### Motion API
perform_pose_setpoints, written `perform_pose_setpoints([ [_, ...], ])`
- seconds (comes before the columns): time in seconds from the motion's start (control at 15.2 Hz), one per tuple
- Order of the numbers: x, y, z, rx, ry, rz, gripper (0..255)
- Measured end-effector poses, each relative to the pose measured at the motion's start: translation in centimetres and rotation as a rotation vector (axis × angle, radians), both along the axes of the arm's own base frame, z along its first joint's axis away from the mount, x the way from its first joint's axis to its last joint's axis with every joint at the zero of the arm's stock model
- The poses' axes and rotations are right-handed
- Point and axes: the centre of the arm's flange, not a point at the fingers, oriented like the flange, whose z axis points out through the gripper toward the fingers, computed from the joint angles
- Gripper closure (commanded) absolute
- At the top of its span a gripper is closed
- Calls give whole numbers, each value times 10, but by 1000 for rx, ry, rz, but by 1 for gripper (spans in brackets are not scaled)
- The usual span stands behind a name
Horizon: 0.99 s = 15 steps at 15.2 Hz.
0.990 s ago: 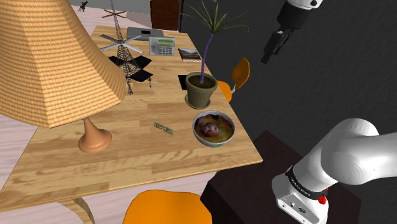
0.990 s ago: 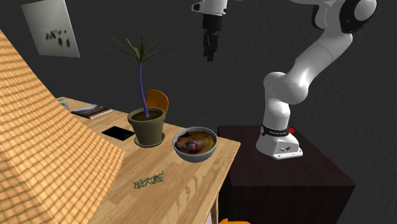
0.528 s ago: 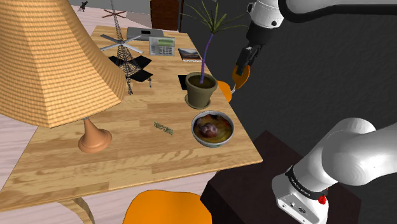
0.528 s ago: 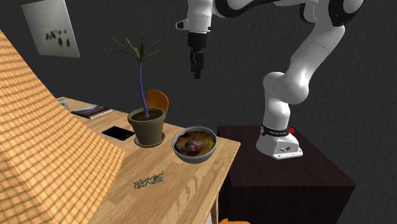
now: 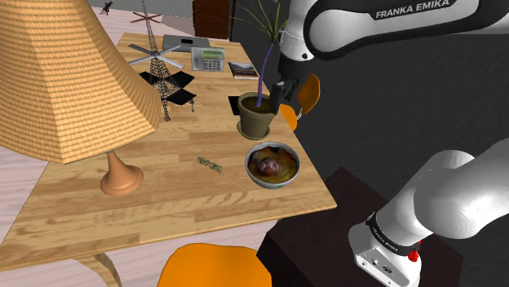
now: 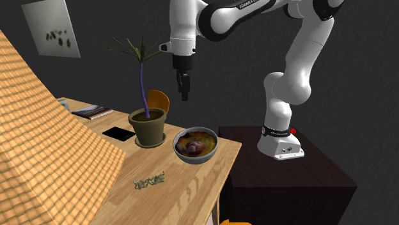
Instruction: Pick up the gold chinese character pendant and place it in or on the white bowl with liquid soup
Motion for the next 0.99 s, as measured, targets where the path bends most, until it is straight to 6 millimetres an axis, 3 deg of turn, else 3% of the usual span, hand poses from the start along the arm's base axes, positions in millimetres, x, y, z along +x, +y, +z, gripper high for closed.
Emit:
perform_pose_setpoints([
  [0.73,75,75,-102,28,50,79,0],
  [0.99,94,104,-135,39,68,107,0],
])
